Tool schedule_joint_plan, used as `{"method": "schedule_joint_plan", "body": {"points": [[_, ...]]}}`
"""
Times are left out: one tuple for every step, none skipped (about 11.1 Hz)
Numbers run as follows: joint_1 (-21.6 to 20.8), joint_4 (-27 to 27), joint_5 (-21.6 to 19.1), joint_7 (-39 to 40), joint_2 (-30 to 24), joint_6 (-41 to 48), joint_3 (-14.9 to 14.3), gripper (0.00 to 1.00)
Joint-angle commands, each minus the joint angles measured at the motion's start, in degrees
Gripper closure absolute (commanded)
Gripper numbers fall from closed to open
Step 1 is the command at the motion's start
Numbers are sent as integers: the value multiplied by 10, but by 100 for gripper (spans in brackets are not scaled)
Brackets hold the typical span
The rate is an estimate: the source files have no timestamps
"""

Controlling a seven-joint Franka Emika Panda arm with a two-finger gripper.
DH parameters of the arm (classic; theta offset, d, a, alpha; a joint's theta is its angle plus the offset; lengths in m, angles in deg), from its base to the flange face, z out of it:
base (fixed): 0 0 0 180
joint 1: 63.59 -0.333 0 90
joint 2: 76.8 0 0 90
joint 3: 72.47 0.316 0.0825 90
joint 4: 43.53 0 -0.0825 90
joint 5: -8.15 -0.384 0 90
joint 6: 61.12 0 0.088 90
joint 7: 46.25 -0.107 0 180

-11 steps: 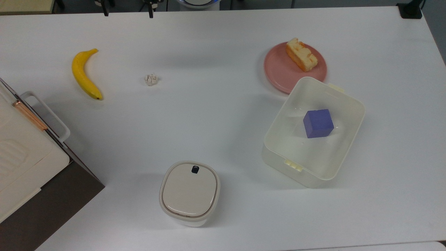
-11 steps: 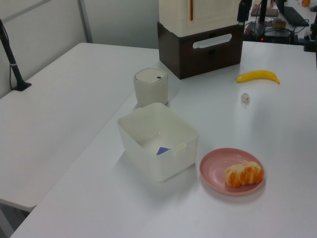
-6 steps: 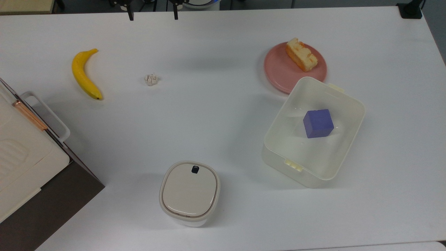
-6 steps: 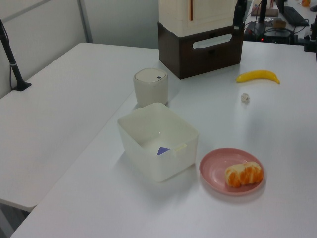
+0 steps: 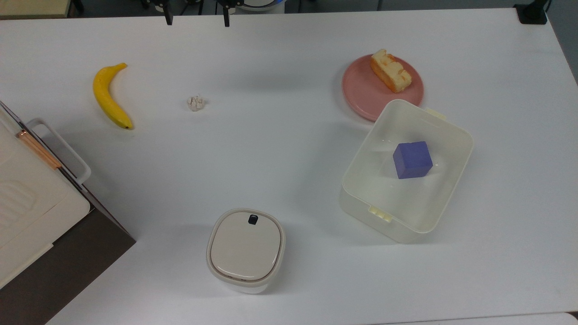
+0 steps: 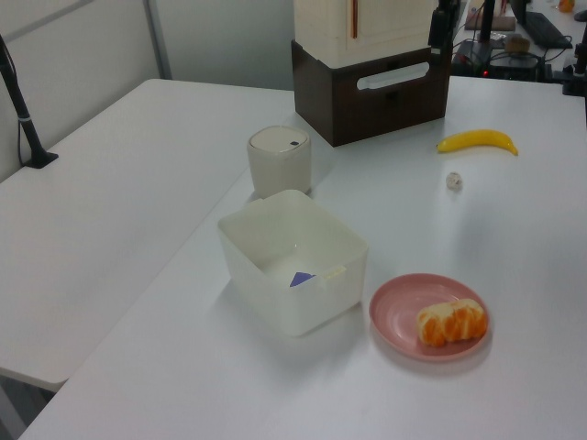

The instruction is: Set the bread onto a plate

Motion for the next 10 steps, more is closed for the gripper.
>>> {"method": "schedule_joint_plan", "body": {"points": [[10,6,-24,-14,-2,21,11,0],[10,5,-25,-13,-2,22,12,0],[10,6,-25,-12,-2,31,11,0],[10,6,-26,-10,-2,43,11,0],[10,6,-26,-9,-2,52,12,0],[9,6,-26,-7,-3,54,12,0],[9,6,-26,-7,-2,54,12,0],[10,5,-26,-6,-4,54,12,0],[10,5,-26,7,-4,53,12,0],[11,4,-30,21,-5,53,10,0]]}}
